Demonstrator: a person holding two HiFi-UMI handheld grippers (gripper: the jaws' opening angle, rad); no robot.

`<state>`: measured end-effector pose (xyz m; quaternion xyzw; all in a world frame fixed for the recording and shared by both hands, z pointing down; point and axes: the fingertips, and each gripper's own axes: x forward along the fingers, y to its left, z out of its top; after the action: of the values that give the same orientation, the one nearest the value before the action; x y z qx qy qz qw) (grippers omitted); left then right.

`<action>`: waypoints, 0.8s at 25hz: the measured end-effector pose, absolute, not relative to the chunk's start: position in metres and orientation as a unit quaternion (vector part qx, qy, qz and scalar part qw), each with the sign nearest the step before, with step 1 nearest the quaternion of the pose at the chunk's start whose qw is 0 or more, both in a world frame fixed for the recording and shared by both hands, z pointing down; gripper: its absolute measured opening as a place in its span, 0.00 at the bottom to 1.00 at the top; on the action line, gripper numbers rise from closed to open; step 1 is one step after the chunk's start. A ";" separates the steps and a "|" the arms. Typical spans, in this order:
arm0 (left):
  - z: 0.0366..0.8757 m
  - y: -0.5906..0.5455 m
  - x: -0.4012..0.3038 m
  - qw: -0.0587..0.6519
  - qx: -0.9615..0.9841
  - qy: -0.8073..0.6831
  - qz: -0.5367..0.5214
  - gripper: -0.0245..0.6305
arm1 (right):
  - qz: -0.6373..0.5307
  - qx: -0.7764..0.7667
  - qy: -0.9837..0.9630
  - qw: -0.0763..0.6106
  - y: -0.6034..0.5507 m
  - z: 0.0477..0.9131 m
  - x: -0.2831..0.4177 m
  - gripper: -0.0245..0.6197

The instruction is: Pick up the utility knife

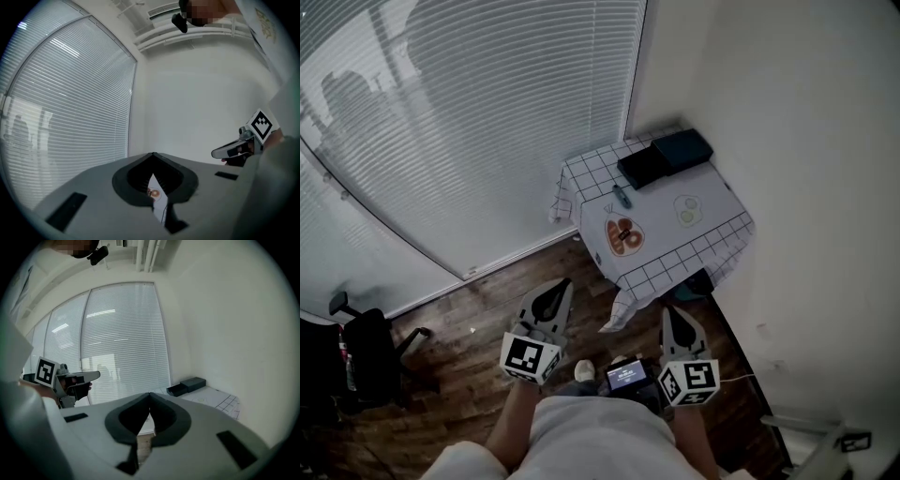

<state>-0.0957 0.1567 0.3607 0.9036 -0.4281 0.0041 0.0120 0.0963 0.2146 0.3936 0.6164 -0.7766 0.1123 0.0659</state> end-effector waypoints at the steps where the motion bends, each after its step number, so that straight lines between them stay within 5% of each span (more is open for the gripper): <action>1: 0.362 0.151 -0.096 0.015 0.903 -0.430 0.004 0.04 | 0.112 0.616 -0.777 0.070 0.210 0.394 0.097 0.05; 20: 0.379 0.002 -0.064 0.024 0.893 -0.450 0.024 0.04 | 0.088 0.580 -0.808 0.063 0.034 0.386 0.114 0.05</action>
<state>-0.0636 0.0022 0.3786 0.8926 -0.4496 0.0237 0.0242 0.1137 0.0335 0.3858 0.5797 -0.8076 0.0878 0.0634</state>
